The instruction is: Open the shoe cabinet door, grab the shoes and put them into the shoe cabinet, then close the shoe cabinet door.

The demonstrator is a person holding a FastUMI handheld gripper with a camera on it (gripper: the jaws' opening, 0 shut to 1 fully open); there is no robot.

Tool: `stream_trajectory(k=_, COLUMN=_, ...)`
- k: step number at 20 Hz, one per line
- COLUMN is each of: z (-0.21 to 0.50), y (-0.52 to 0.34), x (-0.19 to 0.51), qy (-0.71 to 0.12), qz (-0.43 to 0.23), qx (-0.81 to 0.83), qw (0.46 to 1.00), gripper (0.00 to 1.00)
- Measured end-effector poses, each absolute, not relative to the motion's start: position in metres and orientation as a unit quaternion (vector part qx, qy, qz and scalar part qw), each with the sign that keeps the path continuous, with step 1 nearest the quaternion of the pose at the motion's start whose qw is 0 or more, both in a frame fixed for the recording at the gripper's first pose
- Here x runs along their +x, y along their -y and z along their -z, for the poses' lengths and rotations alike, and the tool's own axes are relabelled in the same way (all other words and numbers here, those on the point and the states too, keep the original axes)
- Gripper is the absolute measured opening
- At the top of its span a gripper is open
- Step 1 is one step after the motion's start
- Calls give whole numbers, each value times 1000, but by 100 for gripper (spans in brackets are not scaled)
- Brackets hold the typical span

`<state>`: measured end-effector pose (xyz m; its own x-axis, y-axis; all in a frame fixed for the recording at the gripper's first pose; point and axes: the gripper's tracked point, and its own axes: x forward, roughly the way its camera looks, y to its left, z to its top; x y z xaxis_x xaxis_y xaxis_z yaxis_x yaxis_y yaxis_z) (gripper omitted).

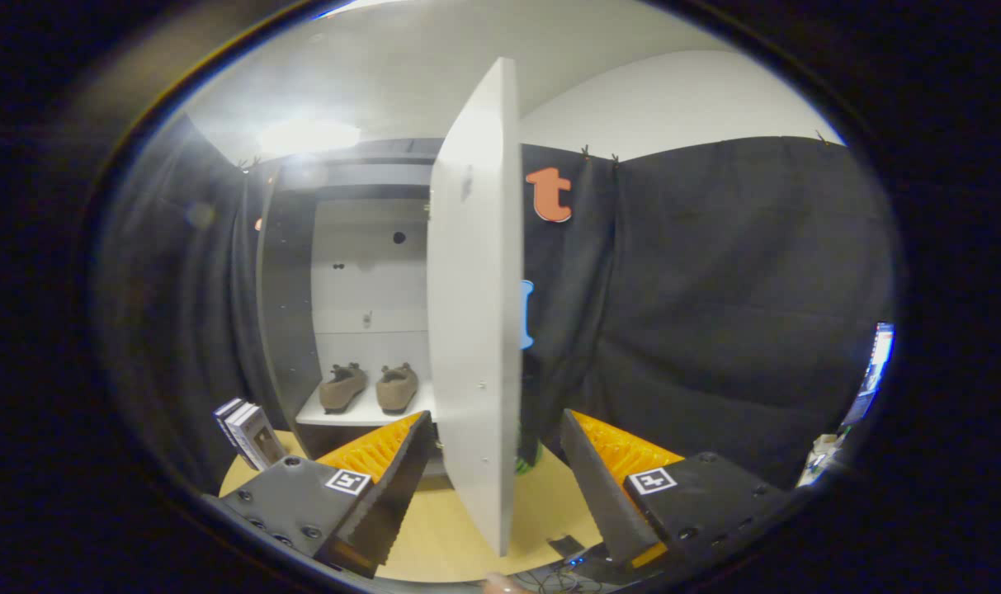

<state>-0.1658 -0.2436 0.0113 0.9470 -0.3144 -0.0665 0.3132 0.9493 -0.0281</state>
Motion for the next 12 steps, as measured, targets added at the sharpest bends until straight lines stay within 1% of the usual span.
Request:
stream_trajectory(k=2, z=-13, y=279, x=-169, qy=-38, qz=161, qx=-8, qw=986, gripper=97)
stream_trajectory(k=5, z=-10, y=323, x=-154, qy=-42, qz=145, qx=-11, qw=988, gripper=97)
stream_trajectory(k=7, z=-11, y=338, x=-138, qy=-44, qz=128, qx=-14, qw=991, gripper=97)
stream_trajectory(k=12, z=-2, y=345, x=-78, qy=-52, qz=63, qx=-3, qw=997, gripper=97)
